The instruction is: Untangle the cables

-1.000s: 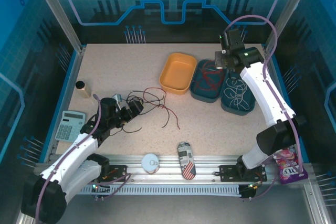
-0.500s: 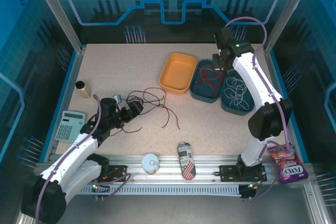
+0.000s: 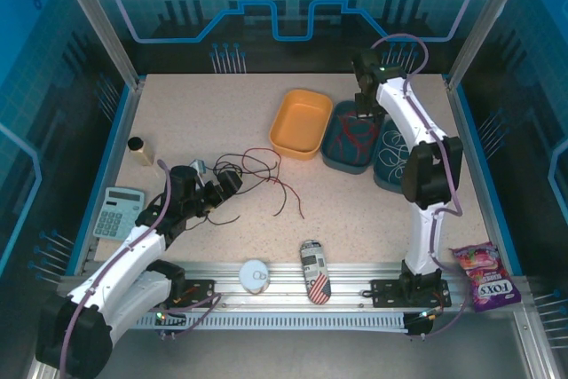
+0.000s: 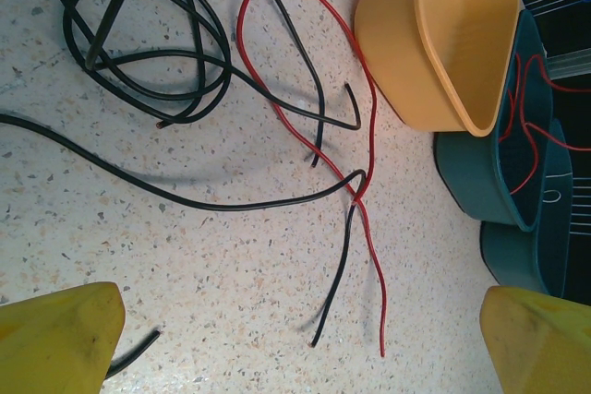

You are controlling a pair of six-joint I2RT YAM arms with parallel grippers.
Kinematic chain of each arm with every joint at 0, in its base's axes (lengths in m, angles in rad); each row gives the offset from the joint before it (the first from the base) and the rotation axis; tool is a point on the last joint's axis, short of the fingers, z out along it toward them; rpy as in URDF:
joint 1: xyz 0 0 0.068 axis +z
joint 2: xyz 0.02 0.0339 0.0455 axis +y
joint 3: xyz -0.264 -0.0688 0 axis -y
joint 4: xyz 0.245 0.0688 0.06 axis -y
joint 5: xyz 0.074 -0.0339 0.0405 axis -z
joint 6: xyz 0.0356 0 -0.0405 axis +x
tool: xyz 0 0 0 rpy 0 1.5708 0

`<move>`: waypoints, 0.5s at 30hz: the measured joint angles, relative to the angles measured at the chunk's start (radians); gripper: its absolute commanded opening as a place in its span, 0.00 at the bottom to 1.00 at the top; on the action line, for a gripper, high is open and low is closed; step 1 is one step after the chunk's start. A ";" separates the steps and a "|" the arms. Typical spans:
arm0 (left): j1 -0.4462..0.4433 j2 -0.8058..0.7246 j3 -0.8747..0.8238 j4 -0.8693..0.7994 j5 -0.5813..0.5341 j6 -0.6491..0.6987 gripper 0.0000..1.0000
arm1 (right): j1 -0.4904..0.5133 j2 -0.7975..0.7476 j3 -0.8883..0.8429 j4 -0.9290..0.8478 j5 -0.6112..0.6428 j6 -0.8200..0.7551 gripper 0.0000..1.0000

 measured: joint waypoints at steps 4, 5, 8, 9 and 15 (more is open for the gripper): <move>0.000 -0.003 0.000 -0.002 0.000 0.000 0.99 | -0.003 0.025 -0.005 0.015 -0.005 0.000 0.02; 0.000 -0.006 0.000 -0.003 0.000 0.000 0.99 | -0.003 0.025 -0.011 0.022 -0.006 0.000 0.03; 0.000 -0.016 0.000 -0.004 0.000 0.000 0.99 | -0.003 0.025 -0.036 0.039 -0.012 0.000 0.04; 0.000 -0.018 0.000 -0.004 0.000 0.000 0.99 | -0.003 0.025 -0.045 0.044 -0.015 0.000 0.04; 0.000 -0.020 0.000 -0.005 -0.001 0.000 0.99 | -0.005 0.025 -0.091 0.063 -0.042 0.000 0.13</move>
